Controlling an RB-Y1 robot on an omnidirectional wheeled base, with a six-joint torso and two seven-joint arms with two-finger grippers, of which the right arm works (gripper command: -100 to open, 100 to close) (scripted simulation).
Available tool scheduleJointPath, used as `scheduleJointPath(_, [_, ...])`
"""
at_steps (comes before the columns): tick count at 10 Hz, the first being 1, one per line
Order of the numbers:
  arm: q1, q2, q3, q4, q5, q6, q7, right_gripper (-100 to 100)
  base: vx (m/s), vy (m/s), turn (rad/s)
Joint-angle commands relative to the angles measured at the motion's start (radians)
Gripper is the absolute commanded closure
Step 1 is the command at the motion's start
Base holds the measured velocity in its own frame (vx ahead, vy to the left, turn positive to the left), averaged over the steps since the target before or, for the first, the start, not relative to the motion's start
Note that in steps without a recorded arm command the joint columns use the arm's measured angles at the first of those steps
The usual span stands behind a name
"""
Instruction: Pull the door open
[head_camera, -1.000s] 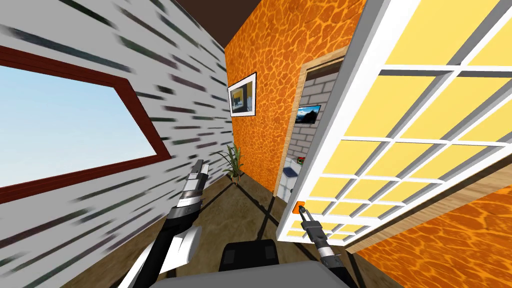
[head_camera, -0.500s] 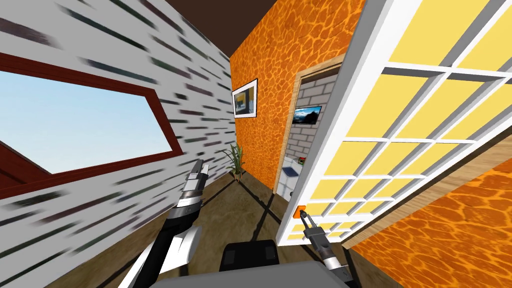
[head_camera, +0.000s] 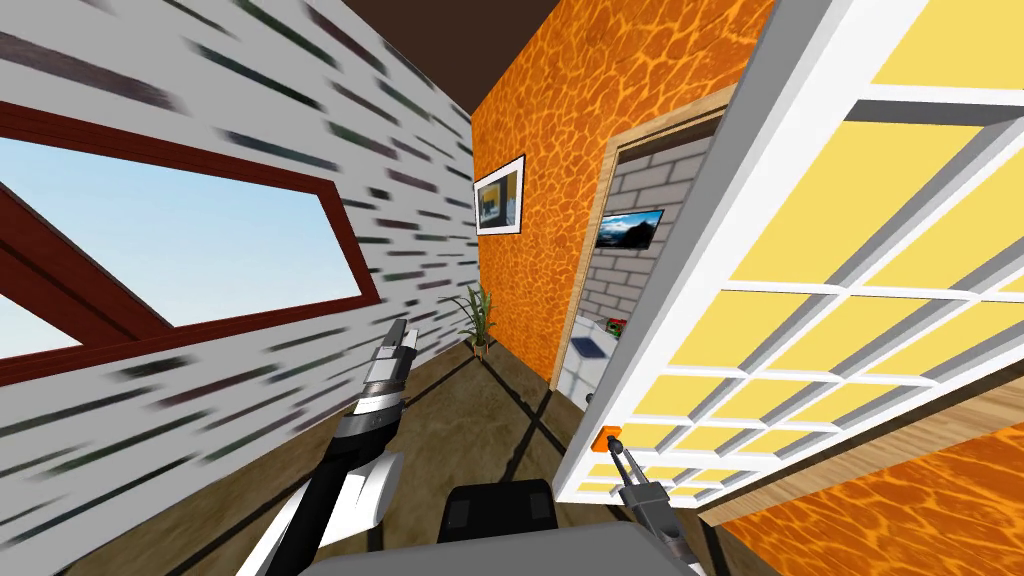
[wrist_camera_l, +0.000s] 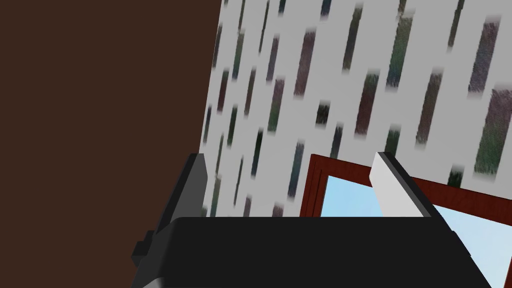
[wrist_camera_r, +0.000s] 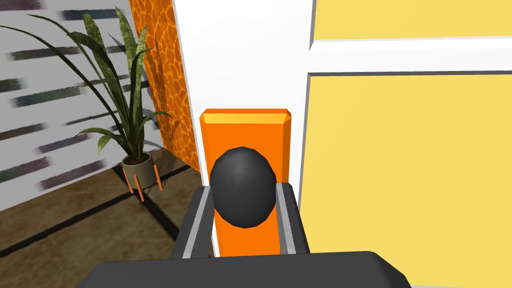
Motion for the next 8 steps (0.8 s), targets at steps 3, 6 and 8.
scheduleJointPath(3, [0.048,0.009,0.018,0.026,0.008,-0.067,-0.003,-100,-0.027,-0.026,0.007])
scheduleJointPath(6, [0.089,0.009,0.030,0.017,0.012,-0.105,0.007,-100,0.031,0.035,-0.189])
scheduleJointPath(8, [0.125,0.009,0.040,0.008,0.016,-0.139,0.015,-100,-0.024,0.029,-0.169])
